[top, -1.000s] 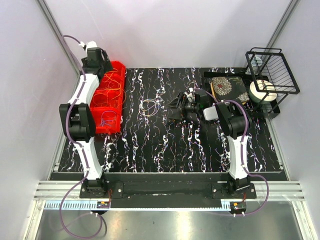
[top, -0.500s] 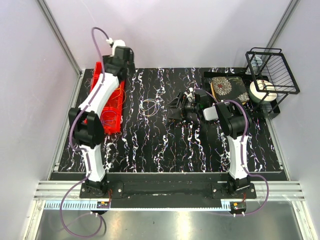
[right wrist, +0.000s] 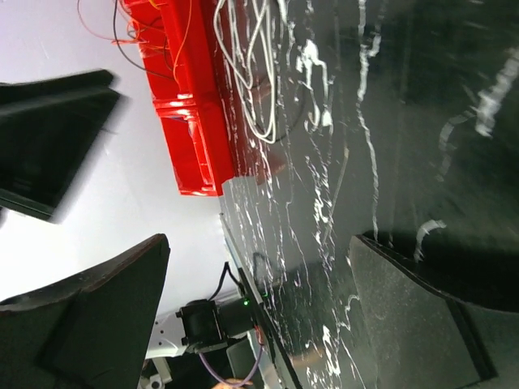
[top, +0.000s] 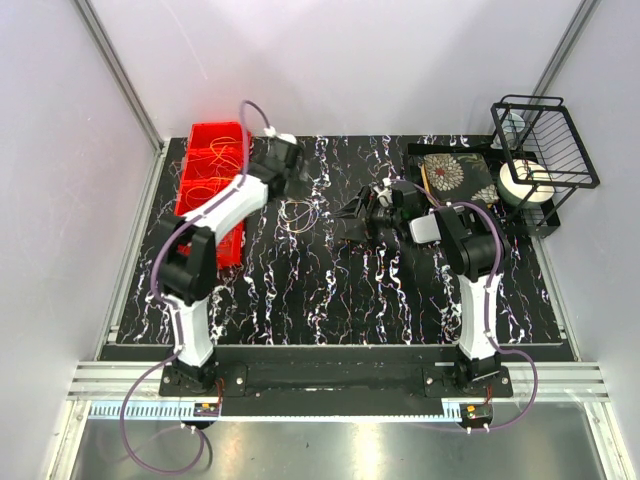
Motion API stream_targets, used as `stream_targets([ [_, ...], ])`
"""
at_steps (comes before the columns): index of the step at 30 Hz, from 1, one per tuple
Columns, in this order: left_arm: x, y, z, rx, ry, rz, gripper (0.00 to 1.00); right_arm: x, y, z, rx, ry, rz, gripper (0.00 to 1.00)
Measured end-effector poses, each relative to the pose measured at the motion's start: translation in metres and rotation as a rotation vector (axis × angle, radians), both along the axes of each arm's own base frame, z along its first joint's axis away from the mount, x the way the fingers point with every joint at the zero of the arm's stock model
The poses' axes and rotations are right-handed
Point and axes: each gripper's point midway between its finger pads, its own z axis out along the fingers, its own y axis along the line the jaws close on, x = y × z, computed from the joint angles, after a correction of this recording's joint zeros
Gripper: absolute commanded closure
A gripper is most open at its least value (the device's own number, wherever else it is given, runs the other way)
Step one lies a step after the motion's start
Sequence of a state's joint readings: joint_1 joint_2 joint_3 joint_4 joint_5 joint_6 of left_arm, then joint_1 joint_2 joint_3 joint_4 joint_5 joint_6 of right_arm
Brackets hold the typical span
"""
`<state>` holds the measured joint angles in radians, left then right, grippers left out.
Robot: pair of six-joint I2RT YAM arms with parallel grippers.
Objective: Untangle the cables
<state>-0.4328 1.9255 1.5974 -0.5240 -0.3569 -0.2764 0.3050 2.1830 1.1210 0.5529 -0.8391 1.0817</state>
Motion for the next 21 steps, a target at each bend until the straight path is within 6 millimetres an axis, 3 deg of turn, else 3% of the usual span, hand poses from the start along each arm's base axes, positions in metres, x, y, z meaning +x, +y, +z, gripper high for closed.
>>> stream_targets([
  [4, -0.013, -0.033, -0.045, -0.014, 0.097, -0.113, 0.01, 0.002, -0.012, 0.0, -0.031, 0.006, -0.045, 0.0],
  [8, -0.017, -0.054, -0.07, -0.037, 0.142, -0.184, 0.01, 0.005, -0.018, -0.001, -0.036, 0.012, -0.063, 0.0],
  [16, -0.021, -0.07, -0.092, -0.055, 0.177, -0.229, 0.02, 0.005, -0.019, 0.0, -0.034, 0.011, -0.063, 0.0],
  [21, -0.022, -0.079, -0.101, -0.056, 0.184, -0.244, 0.09, 0.005, -0.018, 0.0, -0.027, 0.014, -0.061, 0.0],
])
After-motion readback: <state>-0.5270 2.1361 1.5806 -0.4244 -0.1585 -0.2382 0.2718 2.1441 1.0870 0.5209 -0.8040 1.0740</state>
